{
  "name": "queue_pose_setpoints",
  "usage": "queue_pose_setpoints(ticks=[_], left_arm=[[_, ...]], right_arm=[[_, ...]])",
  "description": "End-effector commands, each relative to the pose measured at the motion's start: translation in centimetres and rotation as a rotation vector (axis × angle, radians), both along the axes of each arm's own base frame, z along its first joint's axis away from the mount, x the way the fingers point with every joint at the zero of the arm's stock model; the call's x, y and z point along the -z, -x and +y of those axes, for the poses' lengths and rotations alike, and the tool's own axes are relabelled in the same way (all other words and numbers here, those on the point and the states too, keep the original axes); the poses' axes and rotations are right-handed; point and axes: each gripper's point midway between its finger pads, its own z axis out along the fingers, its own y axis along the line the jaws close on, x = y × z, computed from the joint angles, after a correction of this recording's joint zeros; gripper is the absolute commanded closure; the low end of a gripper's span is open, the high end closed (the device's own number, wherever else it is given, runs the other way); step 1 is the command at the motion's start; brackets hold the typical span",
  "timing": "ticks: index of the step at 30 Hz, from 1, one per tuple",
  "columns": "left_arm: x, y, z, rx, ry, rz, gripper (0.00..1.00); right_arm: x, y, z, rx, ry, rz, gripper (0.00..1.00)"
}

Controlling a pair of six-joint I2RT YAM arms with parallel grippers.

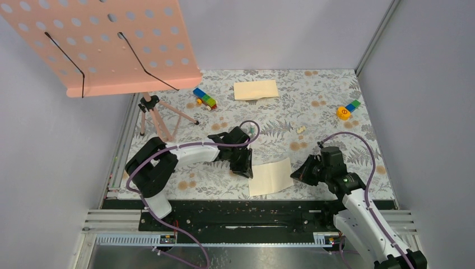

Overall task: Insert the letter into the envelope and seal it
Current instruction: Fold the letter at the center of the board.

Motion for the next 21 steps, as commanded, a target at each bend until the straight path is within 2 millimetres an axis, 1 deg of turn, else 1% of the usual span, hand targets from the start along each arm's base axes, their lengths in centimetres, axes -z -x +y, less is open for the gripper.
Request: queue_pose_setpoints(ticks=[1,7,12,17,21], left_arm=[[0.8,-0.9,0.2,-0.034,-0.027,-0.032,0.78],[2.7,-1.1,-0.2,-0.024,-0.044,-0.007,0.79],[3.1,-1.2,-0.5,-0.009,-0.046,-0.002,0.8],[3.4,-1.1,-0.5,0.001,-0.051,0.0,0.8],[3.4,-1.1,-0.5,0.005,-0.051,0.003,0.8]], right_arm=[[-0.4,-0.3,-0.1,0.024,-0.007,-0.012,1.0],[-1.3,-0.1,0.6,-0.003,-0.05,-0.037,1.0],[-2.5,0.2,1.5,-0.054,-0.095,-0.067,1.0],[-3.8,0.3,3.3,-0.128,-0.148,-0.101,1.0],[-4.6,0.7,5.5,-0.219,-0.182,-0.113,1.0]])
